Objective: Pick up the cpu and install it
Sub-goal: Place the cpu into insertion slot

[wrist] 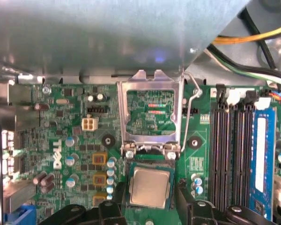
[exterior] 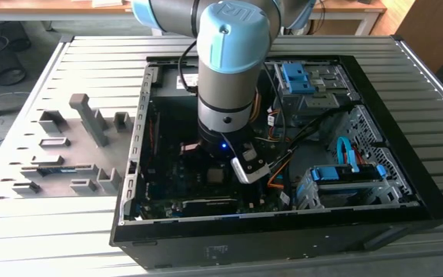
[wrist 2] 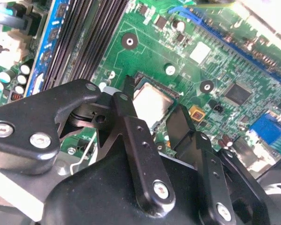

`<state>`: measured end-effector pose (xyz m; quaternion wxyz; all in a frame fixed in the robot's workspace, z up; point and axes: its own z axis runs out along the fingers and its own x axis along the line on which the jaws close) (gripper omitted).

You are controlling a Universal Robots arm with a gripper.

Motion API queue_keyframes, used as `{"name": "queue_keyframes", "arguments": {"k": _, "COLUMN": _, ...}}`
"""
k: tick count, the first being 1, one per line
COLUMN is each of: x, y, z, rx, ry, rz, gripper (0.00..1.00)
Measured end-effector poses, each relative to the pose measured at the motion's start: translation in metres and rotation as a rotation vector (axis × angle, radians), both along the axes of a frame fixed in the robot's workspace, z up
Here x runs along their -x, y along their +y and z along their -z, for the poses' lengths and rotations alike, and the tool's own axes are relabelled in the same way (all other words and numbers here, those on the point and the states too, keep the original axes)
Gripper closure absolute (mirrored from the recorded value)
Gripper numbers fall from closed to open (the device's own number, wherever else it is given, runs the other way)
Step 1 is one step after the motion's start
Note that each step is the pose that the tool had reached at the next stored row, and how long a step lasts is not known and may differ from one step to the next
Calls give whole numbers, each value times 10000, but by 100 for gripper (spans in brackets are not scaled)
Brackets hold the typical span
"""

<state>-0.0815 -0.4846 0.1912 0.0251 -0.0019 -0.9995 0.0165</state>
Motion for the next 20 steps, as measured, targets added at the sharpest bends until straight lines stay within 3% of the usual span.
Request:
{"name": "queue_keyframes", "arguments": {"k": 6, "x": -1, "y": 120, "z": 16, "rx": 1, "ry": 5, "rz": 44, "gripper": 45}}
{"name": "queue_keyframes", "arguments": {"k": 20, "x": -1, "y": 120, "z": 16, "rx": 2, "ry": 4, "rz": 42, "gripper": 45}}
